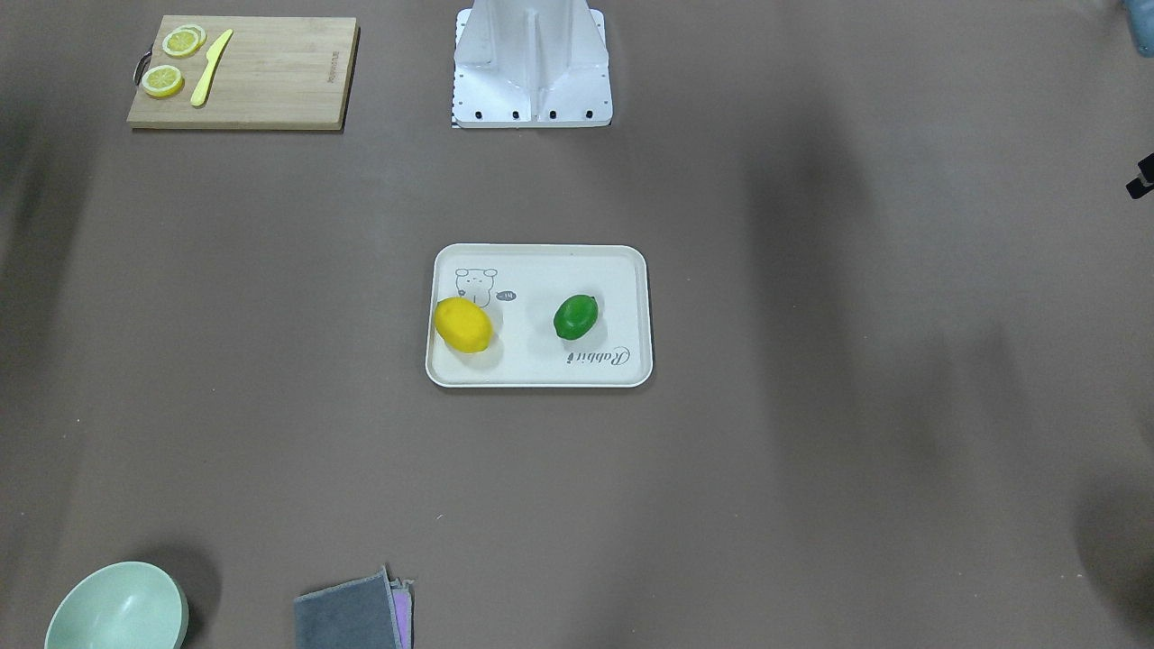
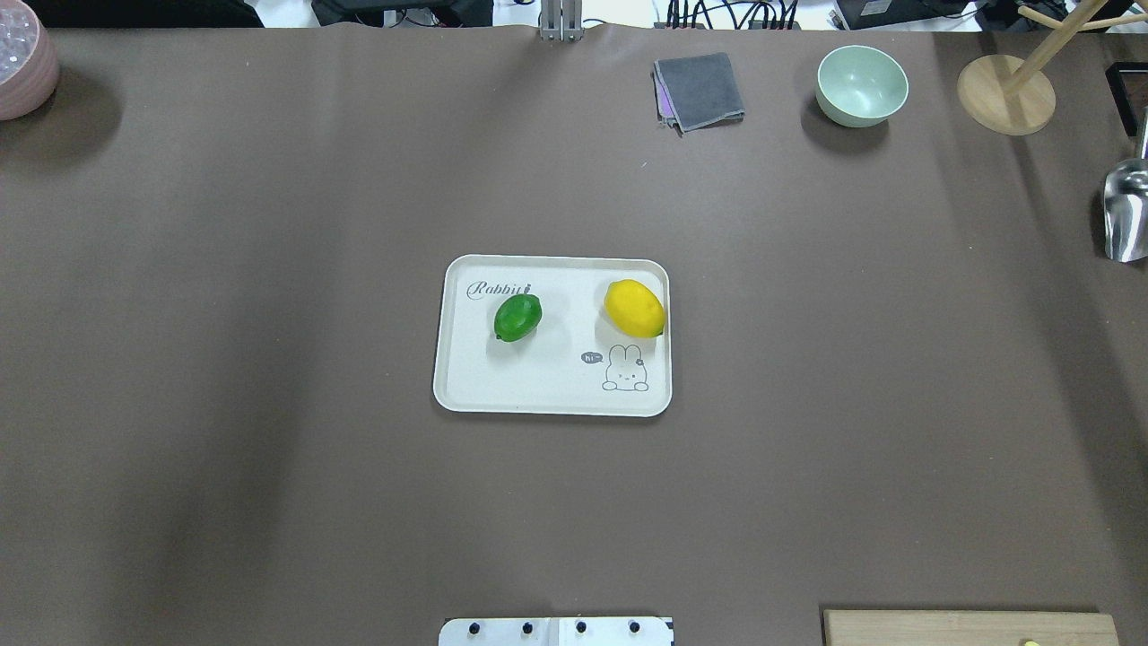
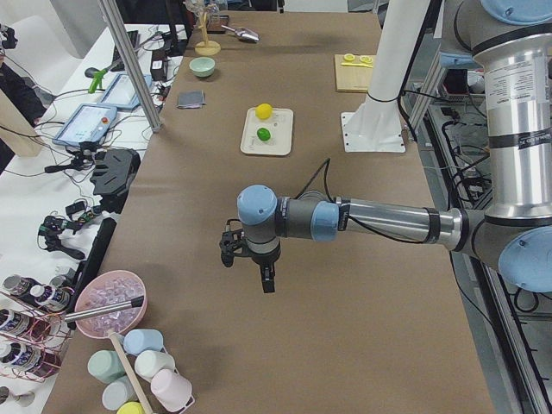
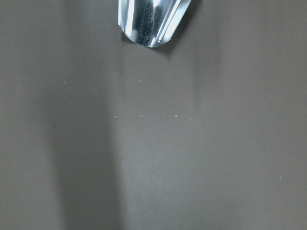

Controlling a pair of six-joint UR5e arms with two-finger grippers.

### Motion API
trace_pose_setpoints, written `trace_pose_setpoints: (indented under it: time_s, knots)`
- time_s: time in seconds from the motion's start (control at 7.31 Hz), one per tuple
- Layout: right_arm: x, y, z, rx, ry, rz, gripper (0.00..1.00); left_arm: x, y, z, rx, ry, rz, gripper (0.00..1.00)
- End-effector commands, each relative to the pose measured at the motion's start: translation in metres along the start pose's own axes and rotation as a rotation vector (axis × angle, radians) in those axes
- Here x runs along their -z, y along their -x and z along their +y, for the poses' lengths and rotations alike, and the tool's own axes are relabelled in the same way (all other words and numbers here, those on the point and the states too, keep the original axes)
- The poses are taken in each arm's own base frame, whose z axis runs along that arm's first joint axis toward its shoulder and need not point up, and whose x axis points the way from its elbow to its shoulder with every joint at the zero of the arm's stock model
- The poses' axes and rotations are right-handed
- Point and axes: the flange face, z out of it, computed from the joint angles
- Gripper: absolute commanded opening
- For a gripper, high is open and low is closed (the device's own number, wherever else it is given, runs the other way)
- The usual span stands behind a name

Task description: Place all lemons on tray

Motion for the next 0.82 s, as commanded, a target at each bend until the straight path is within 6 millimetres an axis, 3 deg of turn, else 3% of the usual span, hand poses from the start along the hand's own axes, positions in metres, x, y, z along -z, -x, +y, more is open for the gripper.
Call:
trace_pose_setpoints:
  time_s: [0.0,0.41,0.68]
  knots:
    - [-0.003,-0.007,0.005,-0.004,0.006,-0.002,0.99,0.005,0.031,0.022,0.025,-0.006,0.044,0.98]
    - [-0.003,-0.015,0.016,-0.019,0.004,-0.011,0.99,0.01,0.041,0.032,0.044,-0.023,0.046,0.98]
    - [0.0,-0.016,0.016,-0.022,-0.003,-0.011,0.99,0.009,0.051,0.038,-0.064,-0.022,0.043,0.98]
